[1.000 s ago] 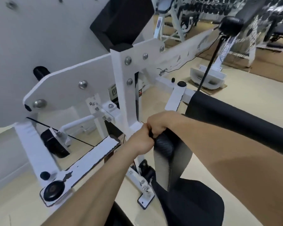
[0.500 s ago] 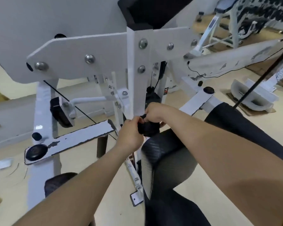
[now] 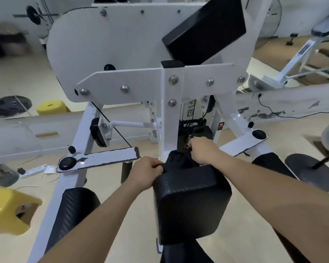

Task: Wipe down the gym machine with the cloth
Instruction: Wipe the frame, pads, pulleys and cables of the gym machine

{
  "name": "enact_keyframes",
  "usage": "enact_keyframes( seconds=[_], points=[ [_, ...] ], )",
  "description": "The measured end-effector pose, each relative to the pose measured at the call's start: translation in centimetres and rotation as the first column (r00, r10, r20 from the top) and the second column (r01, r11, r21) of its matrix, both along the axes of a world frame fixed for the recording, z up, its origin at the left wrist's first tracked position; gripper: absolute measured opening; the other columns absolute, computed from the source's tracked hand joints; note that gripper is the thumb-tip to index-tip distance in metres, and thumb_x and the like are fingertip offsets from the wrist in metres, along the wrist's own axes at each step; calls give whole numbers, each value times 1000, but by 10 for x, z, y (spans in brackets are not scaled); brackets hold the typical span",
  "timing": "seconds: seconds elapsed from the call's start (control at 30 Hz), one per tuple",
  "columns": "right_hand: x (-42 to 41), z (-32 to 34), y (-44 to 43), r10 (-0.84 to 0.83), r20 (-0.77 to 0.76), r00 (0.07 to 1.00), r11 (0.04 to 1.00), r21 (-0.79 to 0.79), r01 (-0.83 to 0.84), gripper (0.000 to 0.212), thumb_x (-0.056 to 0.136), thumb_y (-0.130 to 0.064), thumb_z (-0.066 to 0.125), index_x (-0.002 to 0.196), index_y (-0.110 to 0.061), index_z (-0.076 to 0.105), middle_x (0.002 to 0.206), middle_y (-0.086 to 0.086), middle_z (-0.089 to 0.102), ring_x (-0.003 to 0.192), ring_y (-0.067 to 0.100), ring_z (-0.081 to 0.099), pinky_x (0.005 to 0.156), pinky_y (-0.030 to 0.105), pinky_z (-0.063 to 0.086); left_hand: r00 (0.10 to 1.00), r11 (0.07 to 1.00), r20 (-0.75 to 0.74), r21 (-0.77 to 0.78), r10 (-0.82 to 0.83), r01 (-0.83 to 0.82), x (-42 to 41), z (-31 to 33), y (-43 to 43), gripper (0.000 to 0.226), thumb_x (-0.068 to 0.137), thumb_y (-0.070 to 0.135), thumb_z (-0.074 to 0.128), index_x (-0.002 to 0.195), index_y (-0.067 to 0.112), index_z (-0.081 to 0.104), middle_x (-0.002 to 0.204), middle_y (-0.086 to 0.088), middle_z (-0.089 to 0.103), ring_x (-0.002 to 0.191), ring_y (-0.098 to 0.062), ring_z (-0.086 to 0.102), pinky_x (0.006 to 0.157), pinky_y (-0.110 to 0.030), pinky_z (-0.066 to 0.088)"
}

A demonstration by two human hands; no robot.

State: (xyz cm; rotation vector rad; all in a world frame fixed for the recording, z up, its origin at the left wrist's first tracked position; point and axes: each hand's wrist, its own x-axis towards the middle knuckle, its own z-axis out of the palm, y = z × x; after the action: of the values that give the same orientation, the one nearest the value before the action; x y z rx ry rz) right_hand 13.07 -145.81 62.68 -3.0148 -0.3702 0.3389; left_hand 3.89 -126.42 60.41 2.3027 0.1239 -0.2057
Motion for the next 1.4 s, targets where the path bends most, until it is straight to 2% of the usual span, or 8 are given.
enact_keyframes(
  seconds=[0.07, 0.23, 0.37, 0.53, 0.83, 1.13, 1.3, 1.4],
  points=[
    [11, -4, 11, -26, 43, 999, 975, 222, 16, 26, 89, -14, 56, 114, -11, 49, 113, 15, 50, 88, 31, 57, 70, 32, 43, 993, 989, 28, 99, 112, -114, 13, -9, -4, 17, 90, 19, 48, 86, 13, 64, 78, -5, 68, 76, -25, 63, 61, -33, 43],
    [13, -13, 19, 64, -512, 856, 938, 324, 124, 41, 88, -43, 64, 122, -22, 54, 110, 2, 61, 78, 13, 58, 58, 29, 54, 959, 985, 231, -3, 166, -170, 31, -30, -12, 23, 80, 8, 57, 92, 21, 43, 89, 2, 52, 76, -17, 53, 57, -26, 33],
    [25, -29, 26, 147, -294, 944, 968, 240, -76, 27, 85, -32, 68, 106, -16, 60, 101, 6, 66, 89, 22, 63, 72, 36, 55, 968, 990, 234, 120, -95, 68, 41, -46, -23, 24, 80, 19, 63, 103, 21, 58, 100, 4, 43, 92, -19, 52, 75, -25, 39],
    [38, -40, 31, 87, -239, 967, 941, 338, -1, 23, 86, -38, 69, 93, -19, 58, 90, 1, 61, 85, 20, 59, 63, 28, 42, 969, 986, 244, 166, -24, -17, 62, -45, -12, 23, 86, 22, 62, 109, 22, 62, 96, 7, 52, 90, -17, 56, 71, -26, 38],
    [-2, 3, -4, 380, -650, 658, 925, 259, -278, 14, 88, -20, 63, 75, -20, 69, 53, -15, 56, 45, -2, 45, 46, 13, 34, 824, 920, -430, -291, -369, 261, 12, -1, 6, 29, 74, 18, 69, 47, 23, 61, 49, 9, 43, 49, -7, 36, 47, -17, 32],
    [22, -41, 12, 42, -150, 988, 914, 404, 22, 23, 83, -4, 53, 88, -14, 73, 81, 5, 68, 79, 25, 63, 67, 34, 52, 998, 953, -68, 301, 16, 5, 37, -1, -17, 33, 94, 28, 49, 63, 20, 56, 64, -2, 67, 64, -18, 69, 65, -34, 53],
    [29, -18, 19, -72, -637, 768, 88, 763, 641, 18, 90, 11, 50, 84, -4, 59, 87, 13, 60, 85, 26, 62, 65, 30, 59, 915, 822, -83, -414, 394, -391, 58, 39, -13, 20, 94, 7, 51, 86, 2, 69, 87, -22, 70, 67, -26, 73, 62, -31, 60],
    [25, 11, 32, -64, -578, 814, -106, 815, 570, 13, 86, 8, 54, 94, 2, 62, 87, 19, 64, 82, 27, 65, 62, 31, 58, 859, 782, 121, -491, 497, -383, 64, 69, -26, 18, 90, 9, 53, 87, 9, 72, 87, -12, 71, 79, -26, 72, 67, -28, 59]
  ],
)
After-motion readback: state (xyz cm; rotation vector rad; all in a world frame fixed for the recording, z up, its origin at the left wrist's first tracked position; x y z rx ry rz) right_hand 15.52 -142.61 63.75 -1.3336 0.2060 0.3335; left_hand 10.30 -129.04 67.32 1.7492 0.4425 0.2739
